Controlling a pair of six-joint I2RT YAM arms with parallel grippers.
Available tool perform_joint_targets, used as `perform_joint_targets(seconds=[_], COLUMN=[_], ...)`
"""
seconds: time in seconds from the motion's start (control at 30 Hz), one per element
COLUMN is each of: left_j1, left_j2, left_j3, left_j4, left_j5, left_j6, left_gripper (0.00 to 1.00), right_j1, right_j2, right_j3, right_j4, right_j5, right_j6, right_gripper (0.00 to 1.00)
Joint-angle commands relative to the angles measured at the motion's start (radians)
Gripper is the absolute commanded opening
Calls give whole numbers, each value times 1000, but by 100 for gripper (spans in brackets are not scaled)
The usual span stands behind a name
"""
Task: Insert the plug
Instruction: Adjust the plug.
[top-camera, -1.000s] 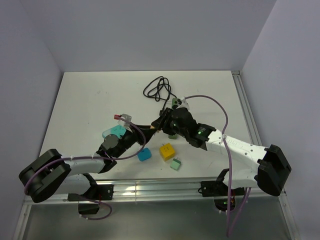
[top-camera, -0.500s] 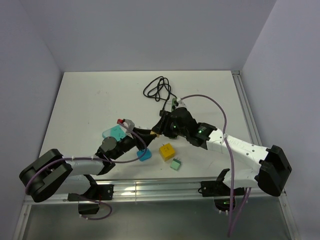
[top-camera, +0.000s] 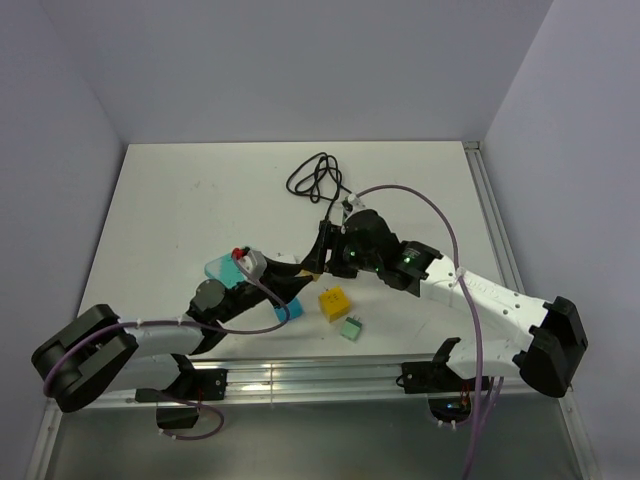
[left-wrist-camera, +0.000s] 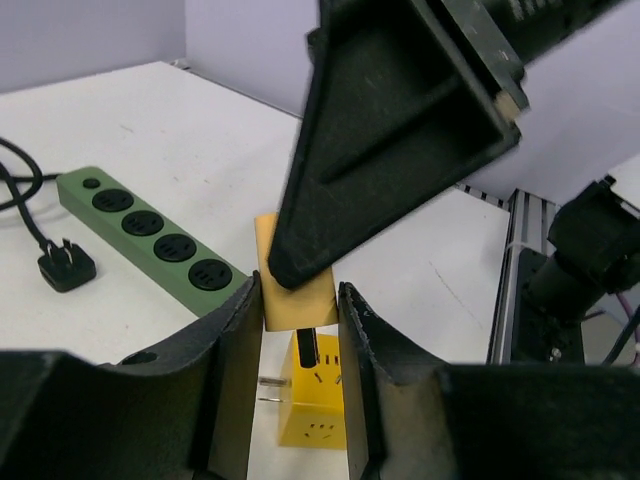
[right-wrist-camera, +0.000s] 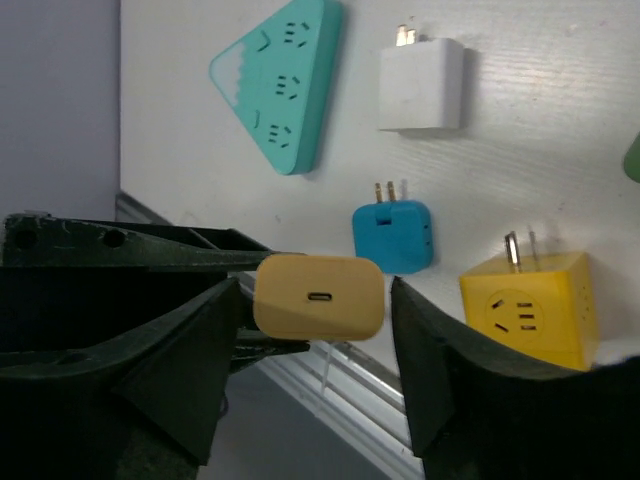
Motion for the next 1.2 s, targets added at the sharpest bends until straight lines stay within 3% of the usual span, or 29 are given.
perform_joint_targets(seconds=[0.0, 0.2, 0.87, 1.0, 1.13, 1.17], left_j1=[-6, -6, -6, -6, -6, -6], left_j2=[-64, -158, -124, -112, -108, -107], left_j3=[-14, 6, 10, 13, 18, 18], left_j4=[61, -105, -94, -90, -91, -100], left_j5=[85, 120, 157, 160, 153, 147], left_j6=[100, 226, 232, 231, 229, 229], left_gripper=[0, 0, 0, 0, 0, 0], right_j1=[-15, -34, -104, -104, -104, -104], right_j2=[16, 6, 10, 20, 26, 26], right_j3=[102, 136, 121, 113, 112, 112], right_j4=[-66, -143, -140, -117, -107, -107], right_j5=[-101, -147, -371, -402, -416, -419], right_j6=[-88, -147, -196, -185, -188, -190], right_gripper=[72, 76, 71, 67, 56, 49])
